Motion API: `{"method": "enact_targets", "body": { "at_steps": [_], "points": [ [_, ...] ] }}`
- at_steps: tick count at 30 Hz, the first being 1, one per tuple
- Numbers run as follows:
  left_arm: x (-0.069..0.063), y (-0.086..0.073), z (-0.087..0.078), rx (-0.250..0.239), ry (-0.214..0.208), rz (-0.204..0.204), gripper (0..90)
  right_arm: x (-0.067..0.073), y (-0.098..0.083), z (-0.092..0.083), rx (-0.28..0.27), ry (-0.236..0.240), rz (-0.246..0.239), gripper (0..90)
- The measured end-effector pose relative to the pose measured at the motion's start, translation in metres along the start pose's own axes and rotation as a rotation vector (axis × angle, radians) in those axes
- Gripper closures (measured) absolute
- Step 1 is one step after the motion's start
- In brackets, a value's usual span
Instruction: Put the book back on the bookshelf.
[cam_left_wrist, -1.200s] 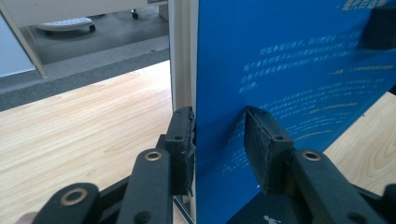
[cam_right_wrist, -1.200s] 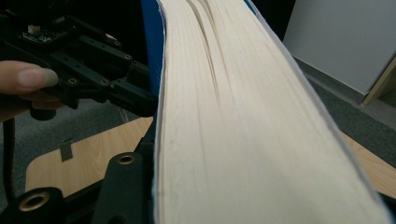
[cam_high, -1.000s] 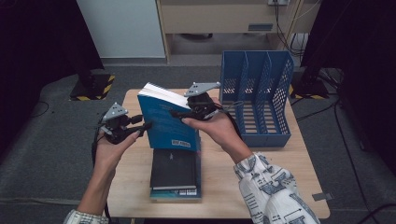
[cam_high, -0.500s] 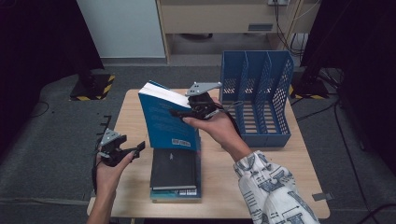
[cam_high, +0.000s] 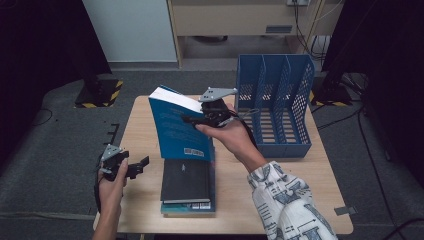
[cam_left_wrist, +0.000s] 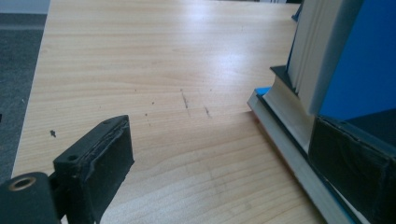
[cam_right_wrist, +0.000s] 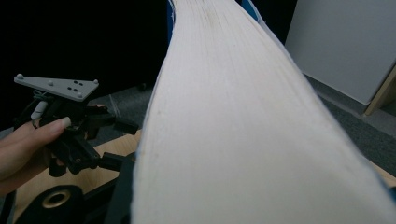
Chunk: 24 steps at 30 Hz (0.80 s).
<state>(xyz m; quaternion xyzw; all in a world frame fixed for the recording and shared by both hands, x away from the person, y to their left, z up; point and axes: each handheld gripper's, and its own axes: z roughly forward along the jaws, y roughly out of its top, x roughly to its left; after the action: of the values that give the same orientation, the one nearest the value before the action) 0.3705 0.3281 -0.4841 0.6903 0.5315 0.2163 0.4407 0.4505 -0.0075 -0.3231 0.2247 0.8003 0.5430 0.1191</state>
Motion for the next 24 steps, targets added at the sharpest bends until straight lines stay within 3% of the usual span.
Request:
{"method": "enact_targets", "body": {
  "at_steps": [5,14,20,24],
  "points": [
    [0.001,-0.003,0.006,0.034,0.024,0.01,6.0,-0.001,0.001,0.001,-0.002,-0.016,0.022,60.2],
    [0.009,-0.006,0.007,0.039,0.021,-0.043,6.1,-0.006,0.006,0.007,0.008,-0.037,0.078,60.4],
    [0.009,-0.007,0.008,0.052,0.02,-0.037,6.1,-0.014,0.008,0.009,0.006,-0.046,0.155,60.6],
    [0.009,-0.009,0.011,0.092,0.06,-0.028,6.2,-0.019,0.01,0.008,0.006,-0.039,0.207,60.7]
  ]
}}
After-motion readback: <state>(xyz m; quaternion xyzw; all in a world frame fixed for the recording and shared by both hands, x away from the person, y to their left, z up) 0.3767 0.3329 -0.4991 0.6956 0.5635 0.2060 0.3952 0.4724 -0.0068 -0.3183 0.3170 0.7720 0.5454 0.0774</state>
